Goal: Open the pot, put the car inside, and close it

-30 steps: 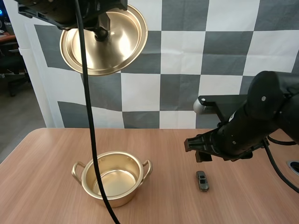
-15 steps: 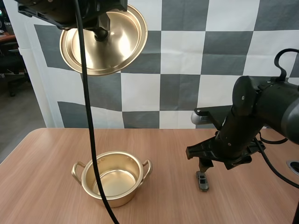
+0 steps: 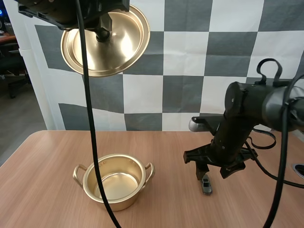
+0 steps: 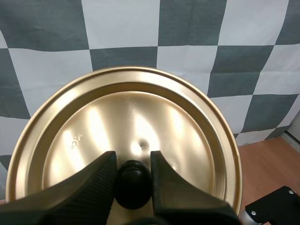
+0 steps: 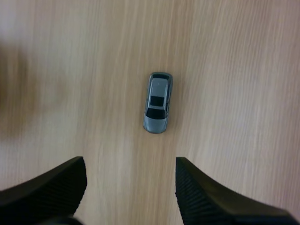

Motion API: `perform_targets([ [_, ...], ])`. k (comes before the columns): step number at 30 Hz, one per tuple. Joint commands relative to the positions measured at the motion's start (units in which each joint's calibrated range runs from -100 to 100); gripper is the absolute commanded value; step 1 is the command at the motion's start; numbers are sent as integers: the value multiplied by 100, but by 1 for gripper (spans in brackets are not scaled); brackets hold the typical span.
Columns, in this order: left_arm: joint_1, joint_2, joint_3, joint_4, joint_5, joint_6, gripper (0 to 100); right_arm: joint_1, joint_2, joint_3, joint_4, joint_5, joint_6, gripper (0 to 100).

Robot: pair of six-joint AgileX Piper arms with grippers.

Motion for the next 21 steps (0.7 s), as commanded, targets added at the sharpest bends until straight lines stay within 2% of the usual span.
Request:
perform_targets([
  [1, -2, -2, 1, -5, 2, -2, 0, -2, 204, 4, -6, -14, 2, 91],
  [9, -2, -2, 1, -5, 2, -2, 0, -2, 637, 4, -256, -317, 2, 91],
  [21, -2, -2, 1, -5, 2, -2, 0, -2, 1045, 14, -234, -793, 2, 89],
])
